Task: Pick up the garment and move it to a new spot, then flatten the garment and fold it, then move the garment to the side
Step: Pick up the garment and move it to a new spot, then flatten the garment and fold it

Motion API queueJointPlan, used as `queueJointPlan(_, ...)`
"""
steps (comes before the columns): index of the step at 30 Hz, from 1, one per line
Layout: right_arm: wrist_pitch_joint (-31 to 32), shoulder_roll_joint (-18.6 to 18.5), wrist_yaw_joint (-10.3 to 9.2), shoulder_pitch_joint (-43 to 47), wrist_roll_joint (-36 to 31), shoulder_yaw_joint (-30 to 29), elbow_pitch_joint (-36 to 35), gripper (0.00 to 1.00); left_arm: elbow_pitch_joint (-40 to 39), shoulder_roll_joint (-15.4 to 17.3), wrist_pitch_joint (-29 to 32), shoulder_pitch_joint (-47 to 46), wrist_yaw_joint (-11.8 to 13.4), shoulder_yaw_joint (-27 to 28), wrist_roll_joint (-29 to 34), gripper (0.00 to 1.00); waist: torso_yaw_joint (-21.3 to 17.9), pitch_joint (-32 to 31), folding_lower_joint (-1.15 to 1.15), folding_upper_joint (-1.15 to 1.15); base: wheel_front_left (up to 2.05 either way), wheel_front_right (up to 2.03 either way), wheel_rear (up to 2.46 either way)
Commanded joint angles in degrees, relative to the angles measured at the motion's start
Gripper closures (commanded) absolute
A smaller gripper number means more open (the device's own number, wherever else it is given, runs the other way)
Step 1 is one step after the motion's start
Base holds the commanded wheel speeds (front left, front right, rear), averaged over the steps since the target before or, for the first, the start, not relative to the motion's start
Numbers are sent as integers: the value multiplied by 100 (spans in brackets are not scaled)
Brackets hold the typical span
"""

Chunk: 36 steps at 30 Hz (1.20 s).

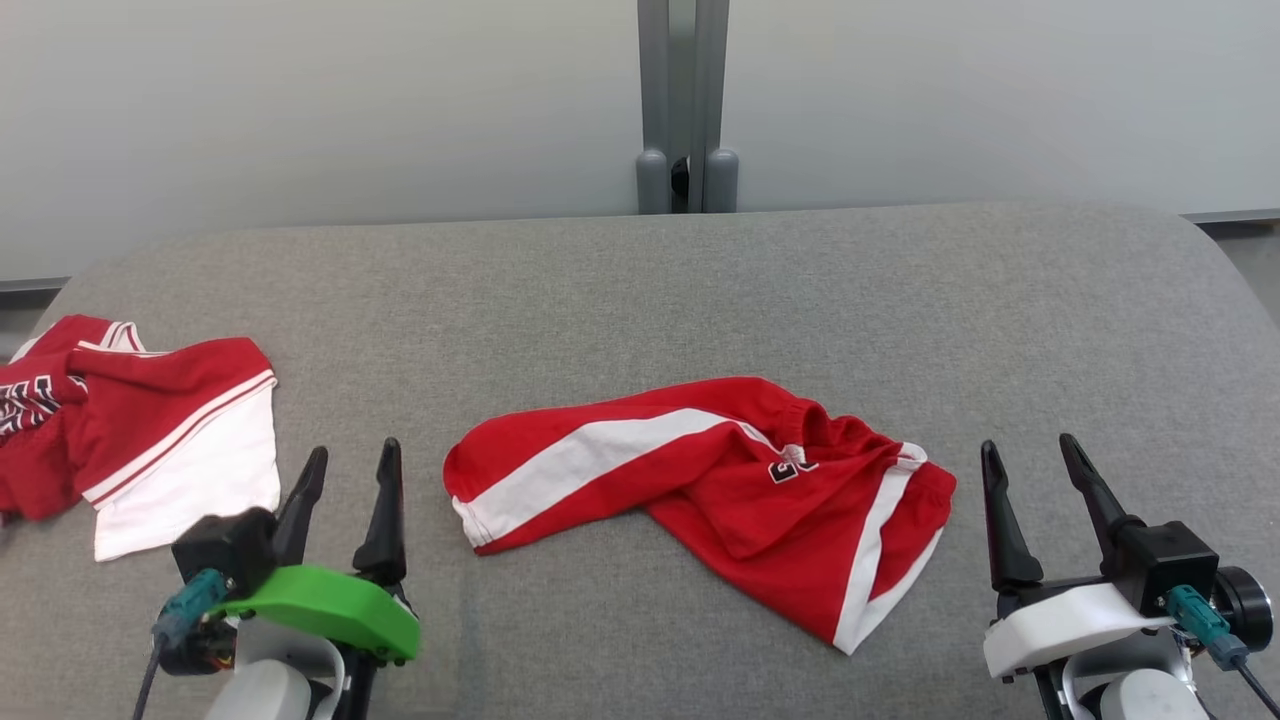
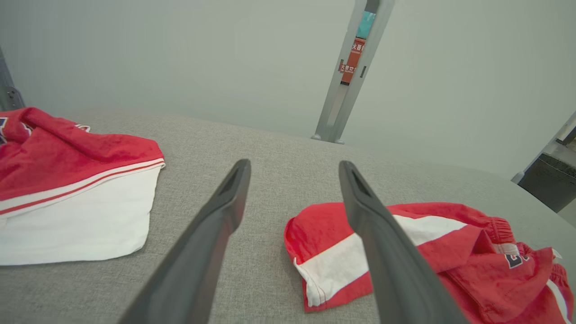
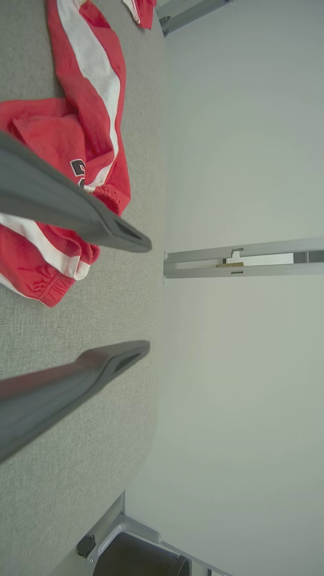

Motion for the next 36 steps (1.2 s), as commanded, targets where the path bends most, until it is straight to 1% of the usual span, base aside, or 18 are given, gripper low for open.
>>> queueJointPlan(1, -20, -17, -6, 62, -30, 4, -24, 0, -142, -84, 2, 243, 64, 88, 152, 0, 28, -42, 0, 0, 0, 0, 0)
queueJointPlan(4, -20, -17, -6, 91, -16, 25, -34, 0, -415, -278, 2, 570, 147, 255, 412, 0, 47, -84, 0, 0, 0, 0, 0)
queueJointPlan(7, -20, -17, -6, 155, 32, 62, -29, 0, -649, -544, 2, 906, 196, 438, 596, 0, 67, -125, 0, 0, 0, 0, 0)
queueJointPlan(11, -20, -16, -6, 269, 140, 109, 19, 0, -778, -783, 2, 1235, 114, 516, 774, 0, 110, -152, 0, 0, 0, 0, 0)
queueJointPlan(25, -20, -18, -6, 358, 245, 238, 154, 0, -640, -946, 2, 1467, -80, 978, 1107, 0, 109, -142, 0, 0, 0, 0, 0)
queueJointPlan(36, -20, -17, -6, 310, 208, 218, 250, 0, -572, -1053, 2, 1396, -162, 1074, 1352, 0, 153, -89, 0, 0, 0, 0, 0)
